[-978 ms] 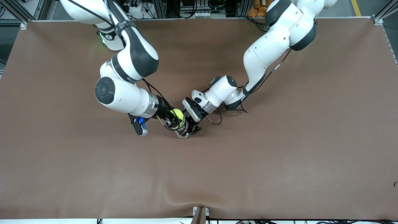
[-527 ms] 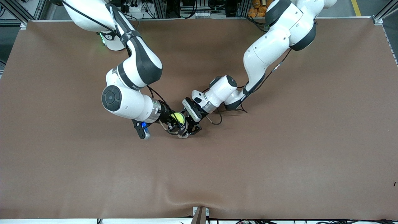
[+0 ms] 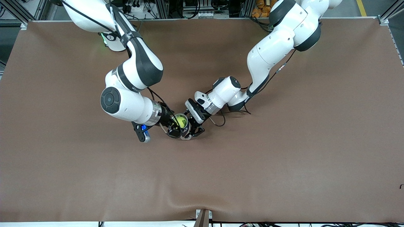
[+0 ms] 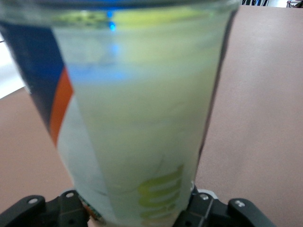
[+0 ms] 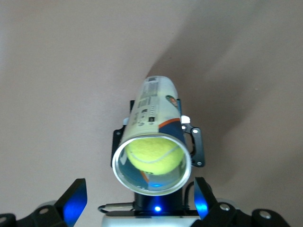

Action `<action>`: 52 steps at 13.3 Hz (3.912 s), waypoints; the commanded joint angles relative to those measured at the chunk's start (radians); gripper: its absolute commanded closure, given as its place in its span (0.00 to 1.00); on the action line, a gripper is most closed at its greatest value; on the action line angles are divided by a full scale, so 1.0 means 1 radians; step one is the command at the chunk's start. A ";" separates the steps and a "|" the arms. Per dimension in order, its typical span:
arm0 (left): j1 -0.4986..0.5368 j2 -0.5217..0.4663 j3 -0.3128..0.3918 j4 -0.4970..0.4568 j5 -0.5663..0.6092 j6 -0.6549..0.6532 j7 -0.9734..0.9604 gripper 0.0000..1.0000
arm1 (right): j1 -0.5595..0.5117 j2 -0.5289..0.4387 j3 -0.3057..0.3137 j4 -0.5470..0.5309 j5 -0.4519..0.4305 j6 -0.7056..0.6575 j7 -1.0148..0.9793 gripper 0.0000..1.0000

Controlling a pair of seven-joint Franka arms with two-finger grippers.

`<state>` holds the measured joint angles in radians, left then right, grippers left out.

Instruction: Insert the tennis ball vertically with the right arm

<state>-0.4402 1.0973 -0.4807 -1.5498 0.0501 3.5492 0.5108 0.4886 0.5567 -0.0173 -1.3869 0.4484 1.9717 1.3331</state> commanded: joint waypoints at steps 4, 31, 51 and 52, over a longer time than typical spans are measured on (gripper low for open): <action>-0.009 0.009 0.004 0.001 -0.006 0.003 -0.002 0.30 | -0.168 -0.017 0.002 0.160 -0.048 -0.279 -0.200 0.00; 0.144 -0.194 0.002 -0.433 -0.013 0.002 -0.063 0.00 | -0.481 -0.555 0.051 -0.125 -0.405 -0.535 -1.185 0.00; 0.425 -0.652 0.002 -0.460 -0.016 -0.904 -0.149 0.00 | -0.467 -0.615 -0.012 -0.165 -0.464 -0.548 -1.358 0.00; 0.431 -0.666 0.002 -0.410 -0.016 -1.006 -0.176 0.00 | -0.467 -0.615 -0.012 -0.165 -0.464 -0.544 -1.358 0.00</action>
<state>-0.0179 0.4777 -0.4781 -2.0184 0.0499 2.6978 0.3743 0.0353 -0.0696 -0.0334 -1.5788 -0.0378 1.4408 -0.0093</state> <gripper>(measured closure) 0.000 0.000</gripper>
